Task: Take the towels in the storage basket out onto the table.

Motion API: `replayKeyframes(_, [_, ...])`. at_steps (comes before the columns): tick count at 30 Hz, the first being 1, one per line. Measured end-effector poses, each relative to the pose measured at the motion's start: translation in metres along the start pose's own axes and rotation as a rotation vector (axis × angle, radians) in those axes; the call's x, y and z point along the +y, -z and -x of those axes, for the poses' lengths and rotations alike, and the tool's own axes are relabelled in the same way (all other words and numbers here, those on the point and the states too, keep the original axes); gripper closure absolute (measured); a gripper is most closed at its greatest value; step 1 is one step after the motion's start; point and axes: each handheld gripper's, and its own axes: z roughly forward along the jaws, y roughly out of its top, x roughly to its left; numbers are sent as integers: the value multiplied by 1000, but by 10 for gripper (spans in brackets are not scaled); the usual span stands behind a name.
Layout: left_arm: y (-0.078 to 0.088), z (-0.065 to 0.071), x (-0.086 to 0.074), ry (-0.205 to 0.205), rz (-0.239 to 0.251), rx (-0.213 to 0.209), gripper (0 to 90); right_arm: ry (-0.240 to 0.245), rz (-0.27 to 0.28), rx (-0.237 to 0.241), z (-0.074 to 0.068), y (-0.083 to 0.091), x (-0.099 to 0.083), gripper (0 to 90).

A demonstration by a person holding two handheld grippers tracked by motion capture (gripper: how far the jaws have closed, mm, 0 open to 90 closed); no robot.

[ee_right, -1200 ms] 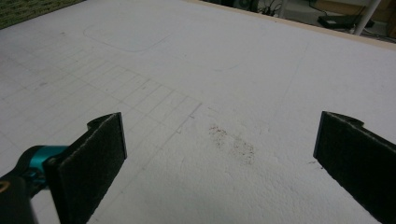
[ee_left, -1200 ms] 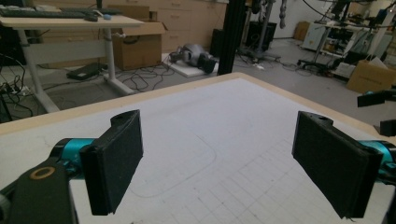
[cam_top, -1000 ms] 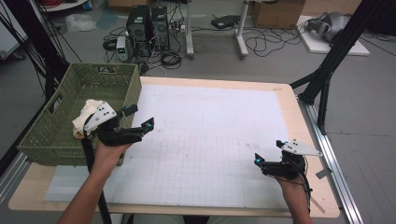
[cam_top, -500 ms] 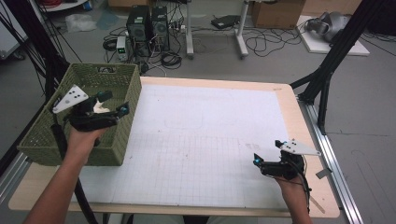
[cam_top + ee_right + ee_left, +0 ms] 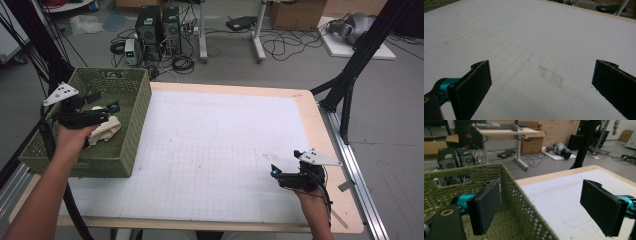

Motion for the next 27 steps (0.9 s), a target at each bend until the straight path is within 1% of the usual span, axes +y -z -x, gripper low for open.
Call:
replayKeyframes(1, [0,0,0,0,0,0,171,1,0,1,0,0,0,15])
replayKeyframes(2, [-1,-4,-1,2,-11,11,171,1,0,1,0,0,0,15])
replayKeyframes(6, [-7,-18,-7,21,-68,46,171,-2,-4,3,0,-1,0,15])
replayKeyframes(10, [-14,-31,-14,37,-118,98,171,1,-4,2,0,-1,0,15])
replayKeyframes(12, [-16,-36,-18,44,-146,113,171,0,-9,1,0,-1,0,15])
replayKeyframes(13, [-20,-40,-23,46,-176,122,171,-1,-10,1,0,-1,0,15])
replayKeyframes(14, [-20,-40,-23,46,-176,122,173,2,-9,1,0,-1,0,15])
replayKeyframes(18, [-26,-48,-33,53,-249,157,174,4,-7,3,0,-2,0,15])
replayKeyframes(19, [-29,-53,-38,75,-290,177,174,4,-7,3,0,-2,0,15])
replayKeyframes(20, [-29,-53,-38,75,-290,177,174,4,-7,3,0,-2,0,15])
replayKeyframes(21, [-30,-55,-39,83,-305,186,174,-1,-9,3,0,-2,-1,15])
replayKeyframes(22, [-34,-58,-42,84,-344,205,177,-3,-10,4,0,-2,-1,15])
replayKeyframes(23, [-34,-58,-42,84,-344,205,179,2,-9,4,0,-2,-1,15])
replayKeyframes(25, [-40,-60,-46,88,-397,227,181,4,-12,3,0,-3,-1,15])
replayKeyframes(26, [-41,-60,-48,88,-415,234,184,2,-13,3,0,-3,0,15])
replayKeyframes(27, [-43,-61,-50,85,-438,251,184,-2,-16,5,-1,-3,0,15])
